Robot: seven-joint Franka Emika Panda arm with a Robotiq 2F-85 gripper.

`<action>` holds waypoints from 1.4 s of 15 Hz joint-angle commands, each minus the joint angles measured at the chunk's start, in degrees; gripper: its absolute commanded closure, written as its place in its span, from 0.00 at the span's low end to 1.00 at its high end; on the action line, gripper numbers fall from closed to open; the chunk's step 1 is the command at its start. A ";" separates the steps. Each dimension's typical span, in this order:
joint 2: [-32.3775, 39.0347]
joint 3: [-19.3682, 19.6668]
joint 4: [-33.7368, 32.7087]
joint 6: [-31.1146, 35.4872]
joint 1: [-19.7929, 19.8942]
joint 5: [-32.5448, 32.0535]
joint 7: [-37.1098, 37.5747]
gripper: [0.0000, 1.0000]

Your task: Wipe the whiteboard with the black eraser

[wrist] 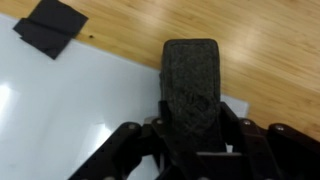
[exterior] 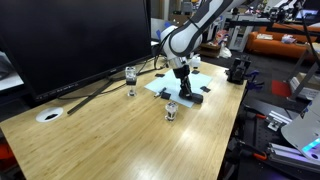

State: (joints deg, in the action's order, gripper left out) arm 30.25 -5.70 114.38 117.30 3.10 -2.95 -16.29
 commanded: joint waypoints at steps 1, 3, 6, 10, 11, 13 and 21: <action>-9.18 -1.23 13.97 11.52 -2.41 2.01 2.24 0.75; -11.73 -2.04 18.33 15.34 -4.87 1.94 4.61 0.75; -14.78 -2.70 22.18 20.11 -8.26 0.76 8.59 0.75; -16.80 -2.98 22.95 21.67 -10.62 0.86 11.59 0.23; -17.37 -3.42 23.23 21.64 -10.26 2.80 10.90 0.18; -15.81 -3.09 21.47 19.89 -10.70 2.94 10.89 0.29; -16.59 -3.13 22.22 19.89 -10.56 4.57 10.88 0.10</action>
